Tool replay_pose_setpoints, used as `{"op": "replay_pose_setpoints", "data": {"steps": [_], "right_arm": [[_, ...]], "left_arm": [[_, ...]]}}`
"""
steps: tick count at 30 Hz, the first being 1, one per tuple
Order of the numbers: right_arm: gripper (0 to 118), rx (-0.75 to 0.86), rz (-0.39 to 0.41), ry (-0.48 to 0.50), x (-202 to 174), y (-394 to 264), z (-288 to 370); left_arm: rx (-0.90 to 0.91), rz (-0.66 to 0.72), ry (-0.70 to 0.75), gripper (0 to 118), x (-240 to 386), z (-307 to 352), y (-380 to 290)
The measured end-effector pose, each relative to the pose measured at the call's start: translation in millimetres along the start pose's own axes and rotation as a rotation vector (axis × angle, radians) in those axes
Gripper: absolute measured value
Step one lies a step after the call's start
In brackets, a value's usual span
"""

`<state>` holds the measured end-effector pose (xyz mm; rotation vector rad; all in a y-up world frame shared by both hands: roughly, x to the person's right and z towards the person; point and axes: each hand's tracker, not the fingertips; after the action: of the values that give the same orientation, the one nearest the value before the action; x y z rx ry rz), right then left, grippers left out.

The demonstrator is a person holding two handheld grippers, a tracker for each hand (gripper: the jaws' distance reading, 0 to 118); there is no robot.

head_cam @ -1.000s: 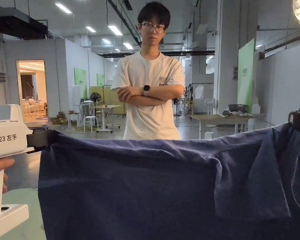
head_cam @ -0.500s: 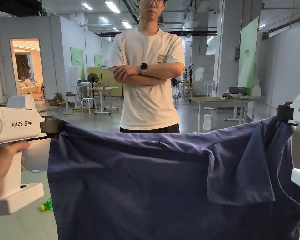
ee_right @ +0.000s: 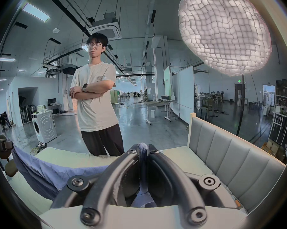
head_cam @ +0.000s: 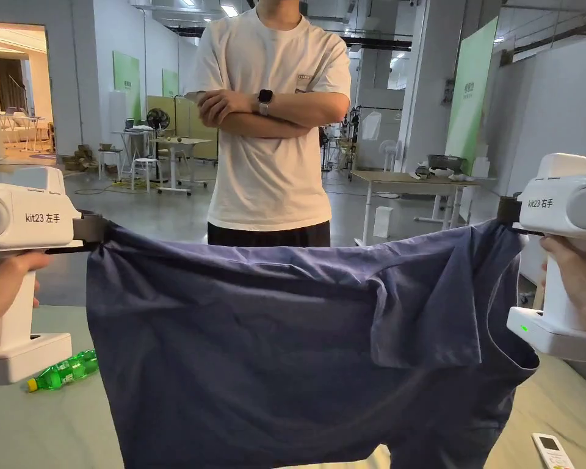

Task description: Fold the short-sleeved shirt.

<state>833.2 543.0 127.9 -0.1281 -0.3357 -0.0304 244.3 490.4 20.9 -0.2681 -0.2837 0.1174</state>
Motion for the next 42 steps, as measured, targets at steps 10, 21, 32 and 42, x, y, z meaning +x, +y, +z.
{"op": "replay_pose_setpoints", "data": {"steps": [10, 21, 32, 42], "right_arm": [[7, -0.063, -0.023, 0.052, -0.2, -50.2, -27.9], [7, -0.227, -0.035, 0.205, 53.6, -237.9, 110.2], [7, -0.351, -0.133, 0.185, 81.7, -366.7, 292.2], [8, -0.49, -0.217, 0.137, 108.4, -433.6, 293.8]], "left_arm": [[-0.039, 0.014, -0.041, 6, 1.1, -25.8, -47.7], [-0.173, 0.002, -0.167, 6, -22.5, 106.1, -239.3], [-0.283, 0.109, -0.218, 6, -4.4, 254.6, -367.0], [-0.405, 0.132, -0.071, 55, -35.7, 249.7, -415.9]]}}
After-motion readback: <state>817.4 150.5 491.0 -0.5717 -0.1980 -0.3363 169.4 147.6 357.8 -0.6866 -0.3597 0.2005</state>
